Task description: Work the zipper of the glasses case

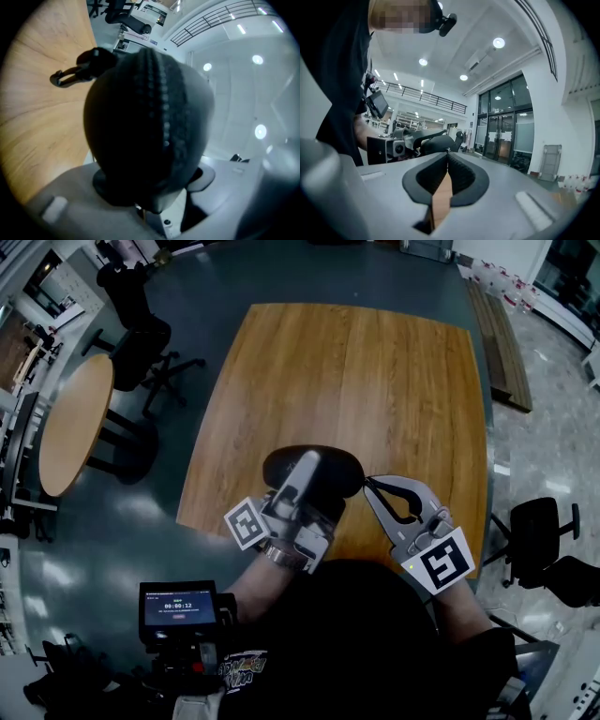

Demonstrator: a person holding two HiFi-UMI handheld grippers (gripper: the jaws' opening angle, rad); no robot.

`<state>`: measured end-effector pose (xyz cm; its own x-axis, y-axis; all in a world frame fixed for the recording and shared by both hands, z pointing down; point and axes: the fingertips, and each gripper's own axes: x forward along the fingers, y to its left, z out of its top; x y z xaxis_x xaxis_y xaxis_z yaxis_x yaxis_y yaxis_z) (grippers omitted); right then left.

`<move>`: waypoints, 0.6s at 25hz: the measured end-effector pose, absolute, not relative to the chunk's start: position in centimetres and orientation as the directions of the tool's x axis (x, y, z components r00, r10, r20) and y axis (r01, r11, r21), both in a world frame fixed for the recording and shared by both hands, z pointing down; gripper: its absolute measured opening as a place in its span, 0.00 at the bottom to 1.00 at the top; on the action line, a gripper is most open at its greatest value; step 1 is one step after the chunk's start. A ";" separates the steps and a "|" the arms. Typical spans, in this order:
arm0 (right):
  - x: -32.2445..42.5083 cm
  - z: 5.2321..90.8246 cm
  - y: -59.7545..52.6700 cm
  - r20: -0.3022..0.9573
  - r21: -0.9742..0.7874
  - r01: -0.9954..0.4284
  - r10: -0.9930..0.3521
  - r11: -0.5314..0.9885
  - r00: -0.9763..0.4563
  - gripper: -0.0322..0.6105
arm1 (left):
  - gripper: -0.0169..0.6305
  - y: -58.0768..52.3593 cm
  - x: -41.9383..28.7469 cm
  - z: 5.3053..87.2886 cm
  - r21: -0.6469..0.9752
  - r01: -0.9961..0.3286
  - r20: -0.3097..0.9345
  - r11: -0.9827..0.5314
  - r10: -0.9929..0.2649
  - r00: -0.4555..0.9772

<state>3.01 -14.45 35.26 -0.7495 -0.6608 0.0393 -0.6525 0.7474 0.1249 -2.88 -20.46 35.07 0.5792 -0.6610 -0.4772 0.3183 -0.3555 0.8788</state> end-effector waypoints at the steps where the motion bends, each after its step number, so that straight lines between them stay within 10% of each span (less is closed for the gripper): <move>1: 3.1 35.4 -14.4 0.051 0.150 -0.655 -0.667 0.741 -0.743 0.06 | 0.43 -20.5 -2.9 35.2 0.883 0.315 -0.470 -0.349 -0.665 0.580; 15: 2.5 37.5 -13.6 0.178 0.419 -0.577 -0.687 0.701 -0.705 0.05 | 0.42 -21.0 -3.5 36.1 0.922 0.184 -0.382 -0.340 -0.729 0.568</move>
